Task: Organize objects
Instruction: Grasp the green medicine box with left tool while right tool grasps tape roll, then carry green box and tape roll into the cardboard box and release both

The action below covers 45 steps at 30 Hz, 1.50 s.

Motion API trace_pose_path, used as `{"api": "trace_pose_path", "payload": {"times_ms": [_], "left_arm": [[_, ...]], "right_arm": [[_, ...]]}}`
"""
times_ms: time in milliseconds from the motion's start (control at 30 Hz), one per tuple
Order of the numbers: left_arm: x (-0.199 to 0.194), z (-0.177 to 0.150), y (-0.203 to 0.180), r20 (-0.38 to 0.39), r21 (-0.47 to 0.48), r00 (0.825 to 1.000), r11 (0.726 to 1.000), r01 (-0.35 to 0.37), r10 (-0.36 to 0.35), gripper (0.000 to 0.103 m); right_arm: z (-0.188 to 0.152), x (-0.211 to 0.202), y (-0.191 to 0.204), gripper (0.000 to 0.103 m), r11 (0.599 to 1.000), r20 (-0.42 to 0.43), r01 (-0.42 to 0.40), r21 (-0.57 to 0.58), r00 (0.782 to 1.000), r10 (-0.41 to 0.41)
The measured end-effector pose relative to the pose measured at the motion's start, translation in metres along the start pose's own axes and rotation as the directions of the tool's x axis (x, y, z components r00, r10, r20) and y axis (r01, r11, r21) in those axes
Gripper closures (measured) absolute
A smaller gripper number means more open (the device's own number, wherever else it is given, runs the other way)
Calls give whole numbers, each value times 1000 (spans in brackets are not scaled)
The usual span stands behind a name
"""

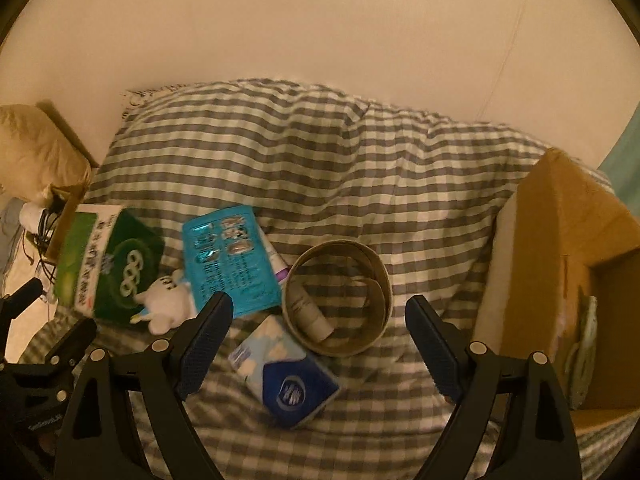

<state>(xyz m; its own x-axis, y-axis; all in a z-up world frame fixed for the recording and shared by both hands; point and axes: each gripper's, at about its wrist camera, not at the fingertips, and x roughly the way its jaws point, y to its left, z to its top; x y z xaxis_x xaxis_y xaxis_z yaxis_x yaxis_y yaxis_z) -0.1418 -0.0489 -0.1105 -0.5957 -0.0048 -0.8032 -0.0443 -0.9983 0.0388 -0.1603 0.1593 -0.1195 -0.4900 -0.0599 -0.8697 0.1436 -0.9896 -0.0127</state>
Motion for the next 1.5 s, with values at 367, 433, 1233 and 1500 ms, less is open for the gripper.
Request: {"api": "trace_pose_path", "payload": {"times_ms": [367,433,1233,1500], "left_arm": [[27,17,-3,19,-28,1000,999,-20,21,0],[31,19,-3,14,-26,1000,999,-21,21,0],[-12,24,3,-7,-51,1000,998,27,-28,25],[-107,51,6,79,-40,997,999,11,-8,25]], "right_arm": [[-2,50,-18,15,999,-52,-26,40,998,28],[-4,57,-20,15,999,-61,-32,44,998,34],[-4,17,-28,23,998,-28,-54,29,998,55],[4,-67,-20,23,996,60,-81,-22,995,82]]}}
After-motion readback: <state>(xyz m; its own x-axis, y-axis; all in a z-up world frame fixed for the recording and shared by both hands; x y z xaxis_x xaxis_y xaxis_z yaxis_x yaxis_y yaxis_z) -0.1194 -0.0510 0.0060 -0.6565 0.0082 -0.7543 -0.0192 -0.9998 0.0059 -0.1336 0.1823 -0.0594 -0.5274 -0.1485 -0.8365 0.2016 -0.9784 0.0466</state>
